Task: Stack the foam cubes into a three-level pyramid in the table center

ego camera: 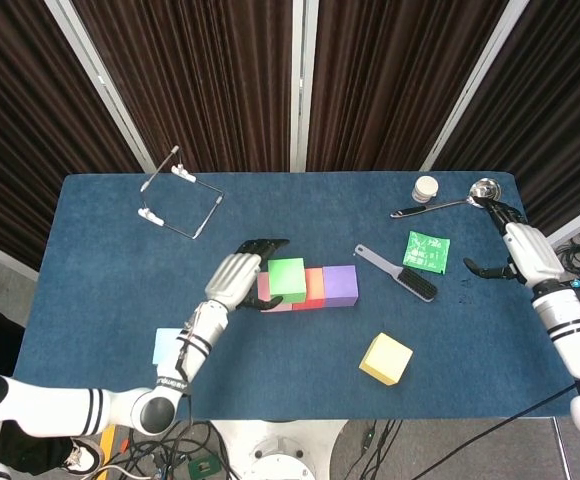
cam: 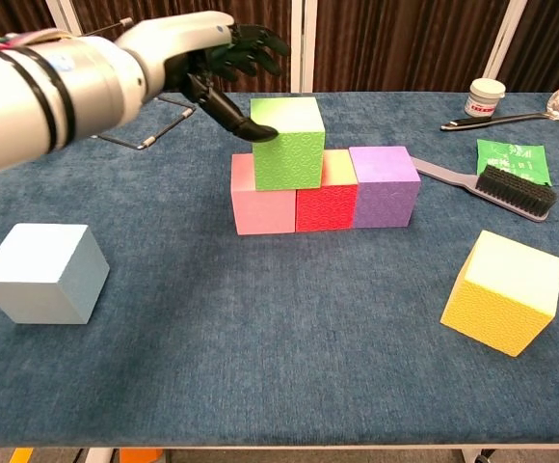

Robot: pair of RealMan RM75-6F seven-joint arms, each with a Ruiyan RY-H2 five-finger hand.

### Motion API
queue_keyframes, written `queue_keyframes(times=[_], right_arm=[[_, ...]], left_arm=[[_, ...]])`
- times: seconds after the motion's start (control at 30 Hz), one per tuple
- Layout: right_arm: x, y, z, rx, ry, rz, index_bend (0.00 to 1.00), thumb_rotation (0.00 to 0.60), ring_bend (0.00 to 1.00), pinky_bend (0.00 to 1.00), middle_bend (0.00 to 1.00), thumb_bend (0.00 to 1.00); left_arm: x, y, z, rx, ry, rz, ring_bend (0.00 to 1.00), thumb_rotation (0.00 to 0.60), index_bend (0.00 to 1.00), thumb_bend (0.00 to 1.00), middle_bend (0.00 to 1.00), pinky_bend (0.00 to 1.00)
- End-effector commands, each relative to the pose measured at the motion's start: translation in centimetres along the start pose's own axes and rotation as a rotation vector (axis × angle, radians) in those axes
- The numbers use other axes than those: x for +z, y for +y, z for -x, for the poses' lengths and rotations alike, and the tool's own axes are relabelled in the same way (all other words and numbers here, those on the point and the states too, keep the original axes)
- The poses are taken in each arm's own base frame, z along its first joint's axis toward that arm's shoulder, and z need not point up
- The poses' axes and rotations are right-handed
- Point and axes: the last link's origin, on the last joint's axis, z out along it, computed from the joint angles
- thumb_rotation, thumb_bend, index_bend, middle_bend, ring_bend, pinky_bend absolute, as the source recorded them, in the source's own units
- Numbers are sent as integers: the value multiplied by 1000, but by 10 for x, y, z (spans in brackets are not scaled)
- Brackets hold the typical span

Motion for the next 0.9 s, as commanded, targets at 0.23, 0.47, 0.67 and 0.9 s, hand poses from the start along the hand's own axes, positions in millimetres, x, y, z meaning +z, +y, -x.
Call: queue_keyframes(times=[0.23, 0.47, 0.67, 0.9], right_arm=[[-12, -17, 3, -41, -47, -54, 0, 600, 0, 0, 57, 193], [-40, -18, 14, -247, -175, -147, 0, 600, 0, 0, 72, 167], [-64, -20, 25, -392, -275, -227, 0, 600, 0, 0, 80, 149], [-73, -38, 39, -602, -369, -368, 0, 600, 0, 0, 81, 150]], left_arm=[[-45, -33, -42, 30, 103, -84, 53, 600, 111, 225, 95, 92], [-87, -96, -85, 14, 249, -237, 52, 600, 111, 216, 95, 96], [-113, -146, -115, -101, 423, -280, 52, 600, 115, 194, 109, 115], [-149, -192, -100, 8, 493, -344, 52, 600, 117, 194, 124, 116]])
